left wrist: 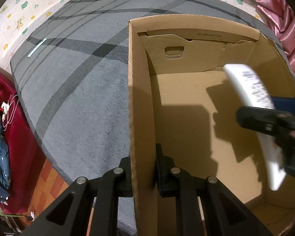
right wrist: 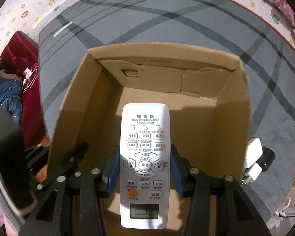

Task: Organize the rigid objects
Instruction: 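Lift the white remote with the right tool and carry it over the box, then lower the remote into the box and open the right tool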

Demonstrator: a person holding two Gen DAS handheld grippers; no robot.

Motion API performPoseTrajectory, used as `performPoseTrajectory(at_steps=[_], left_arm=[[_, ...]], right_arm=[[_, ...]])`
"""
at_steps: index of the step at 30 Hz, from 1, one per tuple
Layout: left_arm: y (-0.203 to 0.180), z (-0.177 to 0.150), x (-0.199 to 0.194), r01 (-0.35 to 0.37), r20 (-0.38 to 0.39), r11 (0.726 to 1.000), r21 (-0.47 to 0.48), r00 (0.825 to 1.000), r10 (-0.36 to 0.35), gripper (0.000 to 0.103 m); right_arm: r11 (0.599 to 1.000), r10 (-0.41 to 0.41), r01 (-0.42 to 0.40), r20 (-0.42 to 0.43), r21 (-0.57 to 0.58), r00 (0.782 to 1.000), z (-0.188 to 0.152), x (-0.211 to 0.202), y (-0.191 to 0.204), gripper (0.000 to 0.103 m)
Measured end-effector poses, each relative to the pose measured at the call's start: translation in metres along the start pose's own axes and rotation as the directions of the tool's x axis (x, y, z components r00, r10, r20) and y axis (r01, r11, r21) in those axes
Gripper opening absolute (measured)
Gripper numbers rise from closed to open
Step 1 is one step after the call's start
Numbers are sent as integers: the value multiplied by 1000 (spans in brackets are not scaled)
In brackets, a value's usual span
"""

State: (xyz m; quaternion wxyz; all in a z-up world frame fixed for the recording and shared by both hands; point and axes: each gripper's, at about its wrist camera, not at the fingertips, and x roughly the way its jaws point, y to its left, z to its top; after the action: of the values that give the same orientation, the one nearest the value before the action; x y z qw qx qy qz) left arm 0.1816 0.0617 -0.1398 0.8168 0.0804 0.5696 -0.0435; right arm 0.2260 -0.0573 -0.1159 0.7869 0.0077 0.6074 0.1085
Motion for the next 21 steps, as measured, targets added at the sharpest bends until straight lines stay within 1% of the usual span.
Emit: performPoseTrajectory(at_steps=[6,11,19,21], left_arm=[[2,1,1,12,-3,1000,-7,1000,-12,16],[3,1,2,14,-5,1000,-7,1000,-14,16],[3,1,2,20,-1,1000,-5,1000,-20,14],[2,1,3,22,-4,1000,-4,1000,-22,14]], right_arm=[[1000,-12,13,-59,23,998,9,33,0,49],[999,-25,26,-89,20,996,11,51,2,49],[999,-29,31,-109,18,994,12,64,1,50],[999,-32,34,-103,11,994,12,64,2,50]])
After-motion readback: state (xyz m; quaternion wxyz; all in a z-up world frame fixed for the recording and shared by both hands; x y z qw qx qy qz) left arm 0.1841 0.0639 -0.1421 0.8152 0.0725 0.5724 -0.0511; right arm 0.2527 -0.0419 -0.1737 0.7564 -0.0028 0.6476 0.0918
